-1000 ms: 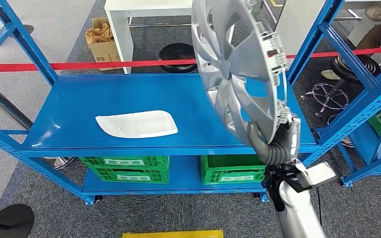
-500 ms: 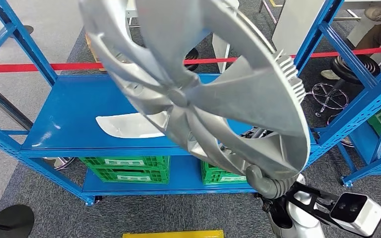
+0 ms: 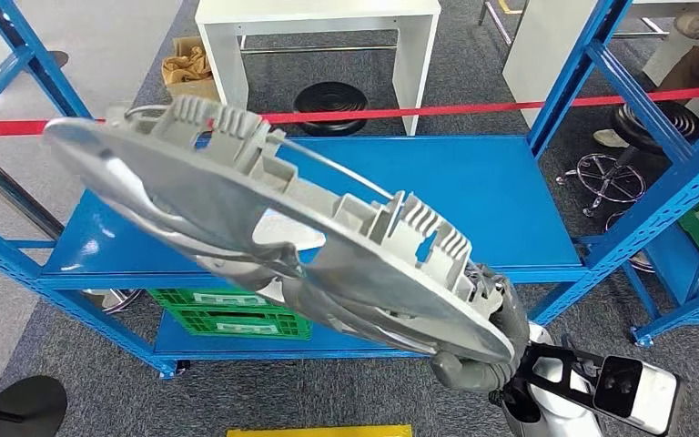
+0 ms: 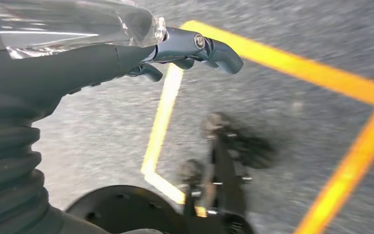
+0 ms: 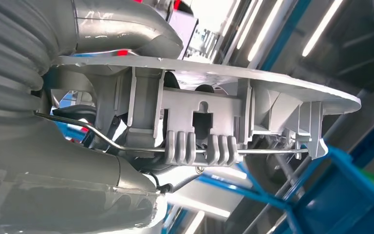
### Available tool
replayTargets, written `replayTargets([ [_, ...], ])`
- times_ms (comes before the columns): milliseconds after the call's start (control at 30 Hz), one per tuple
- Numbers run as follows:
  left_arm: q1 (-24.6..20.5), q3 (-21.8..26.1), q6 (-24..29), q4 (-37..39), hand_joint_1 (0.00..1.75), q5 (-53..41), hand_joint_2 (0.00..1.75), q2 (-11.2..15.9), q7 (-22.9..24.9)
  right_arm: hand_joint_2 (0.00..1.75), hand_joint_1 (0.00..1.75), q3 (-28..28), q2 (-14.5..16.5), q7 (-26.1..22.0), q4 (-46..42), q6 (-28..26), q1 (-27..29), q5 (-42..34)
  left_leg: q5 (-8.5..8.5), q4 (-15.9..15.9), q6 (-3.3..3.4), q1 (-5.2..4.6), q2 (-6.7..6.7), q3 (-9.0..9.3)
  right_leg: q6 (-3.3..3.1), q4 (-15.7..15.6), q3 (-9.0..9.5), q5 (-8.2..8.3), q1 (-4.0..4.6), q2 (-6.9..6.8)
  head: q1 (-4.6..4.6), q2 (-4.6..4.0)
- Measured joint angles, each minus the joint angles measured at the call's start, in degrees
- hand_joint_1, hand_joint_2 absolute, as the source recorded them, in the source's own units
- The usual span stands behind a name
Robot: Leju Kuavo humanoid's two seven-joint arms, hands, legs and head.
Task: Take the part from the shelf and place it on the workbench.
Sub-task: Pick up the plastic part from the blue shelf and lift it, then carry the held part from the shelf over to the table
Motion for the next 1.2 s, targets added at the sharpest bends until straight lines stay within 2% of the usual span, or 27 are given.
replayTargets([
  [33,0.06,-0.01,-0.04,-0.01,0.00,-0.43,1.75,0.20,1.81,1.75,1.75,-0.01,-0.15,0.09,0.01,0.61,-0.13,0.01,0.03,0.18,-0.43,-0.06,-0.02,-0.17,-0.21,-1.42,0.52,0.30,0.11,0.04,-0.02,0.01],
  [100,0.19,-0.04,-0.14,-0.02,0.00,-1.30,1.75,0.61,4.82,1.75,1.75,-0.10,-0.51,0.13,0.02,1.72,-0.32,0.02,0.36,0.20,-1.18,0.00,-0.05,-0.37,-0.92,-1.51,0.21,0.32,0.38,0.20,-0.05,0.00],
  [167,0.30,-0.09,-0.24,-0.02,0.00,-1.96,1.75,1.03,6.99,1.75,1.75,-0.26,-0.78,-0.27,0.01,2.60,-0.60,0.08,-0.47,0.94,-1.78,0.25,0.01,-0.79,-1.85,-1.66,-0.17,0.72,0.38,0.10,-0.11,-0.01],
  [200,0.32,-0.10,-0.28,-0.02,0.00,-2.19,1.75,1.24,7.66,1.75,1.75,-0.32,-0.83,-0.60,0.00,2.89,-0.73,0.11,-1.94,2.62,-2.02,0.33,0.07,-1.52,-2.34,-1.74,-0.42,1.01,0.33,0.03,-0.16,0.00],
  [233,0.34,-0.12,-0.33,-0.04,0.00,-2.37,1.75,1.45,8.07,1.75,1.75,-0.36,-0.85,-0.90,-0.01,3.08,-0.83,0.14,-4.09,5.58,-2.22,0.39,0.15,-2.75,-2.75,-1.76,-0.76,1.29,0.34,-0.06,-0.24,0.00],
  [300,0.40,-0.19,-0.55,-0.09,0.00,-2.76,1.75,1.83,8.43,1.75,1.75,-0.44,-0.85,-1.28,-0.03,3.21,-0.84,0.46,-8.28,13.26,-2.48,0.39,0.22,-5.76,-3.27,-1.73,-1.56,1.86,0.53,-0.18,-0.30,-0.01],
  [333,0.45,-0.26,-0.79,-0.12,0.00,-3.03,1.75,2.02,8.56,1.75,1.75,-0.50,-0.85,-1.44,-0.10,3.19,-0.79,0.92,-9.22,15.84,-2.51,0.39,0.22,-6.55,-3.37,-1.72,-1.98,2.18,0.63,-0.22,-0.30,-0.01],
  [367,0.52,-0.32,-1.09,-0.14,0.00,-3.33,1.75,2.21,8.67,1.75,1.75,-0.56,-0.86,-1.62,-0.27,3.10,-0.68,1.54,-9.04,16.27,-2.46,0.39,0.22,-6.23,-3.38,-1.71,-2.34,2.49,0.72,-0.24,-0.29,-0.01],
  [400,0.58,-0.38,-1.38,-0.17,0.00,-3.63,1.75,2.45,8.80,1.75,1.75,-0.62,-0.86,-1.85,-0.57,2.99,-0.53,2.23,-7.90,14.39,-2.35,0.38,0.22,-4.71,-3.33,-1.71,-2.66,2.79,0.77,-0.23,-0.28,-0.01],
  [500,0.56,-0.68,-2.12,-0.27,0.00,-4.32,1.75,3.36,9.07,1.75,1.75,-0.70,-0.89,-2.44,-2.08,2.93,0.22,3.30,-4.01,2.29,-1.76,0.14,0.14,3.08,-2.81,-1.73,-3.20,3.62,0.92,-0.21,-0.25,0.01],
  [533,0.55,-0.81,-2.36,-0.31,0.00,-4.53,1.75,3.66,9.09,1.75,1.75,-0.74,-0.90,-2.62,-2.61,3.11,0.47,3.55,-3.49,-0.04,-1.60,-0.05,0.08,4.44,-2.48,-1.76,-3.28,3.90,0.95,-0.21,-0.26,0.01],
  [567,0.54,-0.95,-2.55,-0.34,0.00,-4.69,1.75,3.95,9.10,1.75,1.75,-0.82,-0.90,-2.88,-3.16,3.40,0.72,3.95,-3.38,-0.89,-1.47,-0.25,0.03,4.79,-2.09,-1.81,-3.36,4.22,0.94,-0.22,-0.31,0.01],
  [633,0.57,-1.14,-2.73,-0.40,0.00,-4.93,1.75,4.42,9.12,1.75,1.75,-1.18,-0.92,-3.49,-4.32,4.25,1.15,5.02,-2.69,-0.98,-0.85,-0.36,0.09,4.19,-1.30,-1.93,-3.51,4.71,0.82,-0.22,-0.42,0.01],
  [667,0.56,-1.22,-2.79,-0.42,0.00,-5.00,1.75,4.56,9.12,1.75,1.75,-1.42,-0.94,-3.72,-4.89,4.72,1.34,5.40,-2.30,-1.14,-0.39,-0.27,0.22,3.80,-0.99,-1.59,-3.78,4.23,0.76,-0.21,-0.40,0.01],
  [700,0.55,-1.30,-2.84,-0.43,0.00,-5.04,1.75,4.67,9.12,1.75,1.75,-1.65,-0.97,-3.85,-5.42,5.16,1.48,5.58,-1.78,-1.30,0.10,-0.16,0.38,3.35,-0.75,-0.37,-4.30,2.82,0.75,-0.19,-0.29,0.01],
  [733,0.55,-1.34,-2.90,-0.43,0.00,-5.09,1.75,4.70,9.13,1.75,1.75,-1.86,-1.00,-3.92,-5.85,5.54,1.63,5.57,-1.24,-1.42,0.50,-0.05,0.56,2.77,-0.56,2.08,-5.19,0.49,0.73,-0.17,-0.20,0.00],
  [800,0.57,-1.38,-3.08,-0.43,0.00,-5.23,1.75,4.76,9.16,1.75,1.75,-2.35,-1.06,-4.05,-6.58,6.05,2.23,5.34,-0.30,-1.35,0.90,-0.17,0.74,1.55,-0.21,9.37,-7.32,-4.70,0.76,-0.15,-0.03,-0.01],
  [833,0.62,-1.39,-3.15,-0.43,0.00,-5.34,1.75,4.76,9.24,1.75,1.75,-2.65,-1.09,-4.10,-6.90,6.23,2.69,5.22,0.19,-1.31,0.95,-0.23,0.80,0.96,-0.11,12.51,-7.87,-6.10,0.77,-0.15,-0.03,-0.01],
  [867,0.68,-1.39,-3.20,-0.43,0.00,-5.45,1.75,4.74,9.44,1.75,1.75,-2.93,-1.12,-4.13,-7.17,6.47,3.20,5.11,0.68,-1.25,0.94,-0.28,0.85,0.39,-0.11,13.92,-7.51,-6.16,0.78,-0.15,-0.02,0.00],
  [900,0.76,-1.40,-3.19,-0.43,0.00,-5.56,1.75,4.69,9.83,1.75,1.75,-3.20,-1.15,-4.15,-7.40,6.82,3.68,4.96,1.12,-1.17,0.88,-0.31,0.89,-0.11,-0.20,13.19,-6.09,-5.13,0.79,-0.15,-0.01,0.00],
  [933,0.85,-1.41,-3.08,-0.43,0.00,-5.68,1.75,4.61,10.37,1.75,1.75,-3.40,-1.17,-4.16,-7.57,7.28,4.08,4.68,1.49,-1.06,0.78,-0.32,0.92,-0.56,-0.39,10.17,-3.58,-3.56,0.80,-0.15,-0.01,0.00],
  [1000,1.00,-1.44,-2.62,-0.43,0.00,-5.97,1.75,4.31,11.65,1.75,1.75,-3.90,-1.16,-4.16,-7.75,8.48,4.61,3.76,2.11,-0.76,0.36,-0.40,0.94,-1.31,-0.87,1.37,2.27,-1.81,0.92,-0.15,-0.04,-0.01],
  [1033,1.05,-1.45,-2.37,-0.43,0.00,-6.11,1.75,4.15,12.18,1.75,1.75,-4.20,-1.15,-4.16,-7.78,9.03,4.78,3.23,2.43,-0.65,0.05,-0.44,0.96,-1.55,-1.11,-1.85,4.17,-1.70,1.04,-0.14,-0.05,-0.01],
  [1067,1.09,-1.46,-2.20,-0.43,0.00,-6.21,1.75,4.01,12.58,1.75,1.75,-4.55,-1.13,-4.17,-7.78,9.47,4.90,2.79,2.78,-0.59,-0.31,-0.45,0.98,-1.73,-1.35,-3.52,4.99,-1.91,1.21,-0.12,-0.07,-0.01],
  [1133,1.18,-1.48,-2.06,-0.43,0.00,-6.30,1.75,3.81,13.05,1.75,1.75,-5.16,-1.10,-4.18,-7.78,9.87,5.09,2.29,3.49,-0.67,-1.01,-0.39,0.92,-1.98,-2.10,-3.90,4.61,-1.48,1.36,-0.14,-0.05,-0.01],
  [1167,1.24,-1.51,-2.05,-0.43,0.00,-6.37,1.75,3.69,13.18,1.75,1.75,-5.42,-1.08,-4.18,-7.78,9.96,5.11,2.19,3.18,-0.42,-1.34,-0.30,0.84,-2.28,-2.61,-3.98,4.17,-1.04,1.29,-0.25,-0.08,0.00],
  [1200,1.30,-1.57,-2.03,-0.43,0.00,-6.48,1.75,3.60,13.27,1.75,1.75,-5.63,-1.05,-4.18,-7.78,10.10,5.12,2.07,1.97,0.53,-1.65,-0.22,0.76,-2.82,-3.15,-4.08,3.64,-0.51,1.17,-0.37,-0.14,-0.01],
])
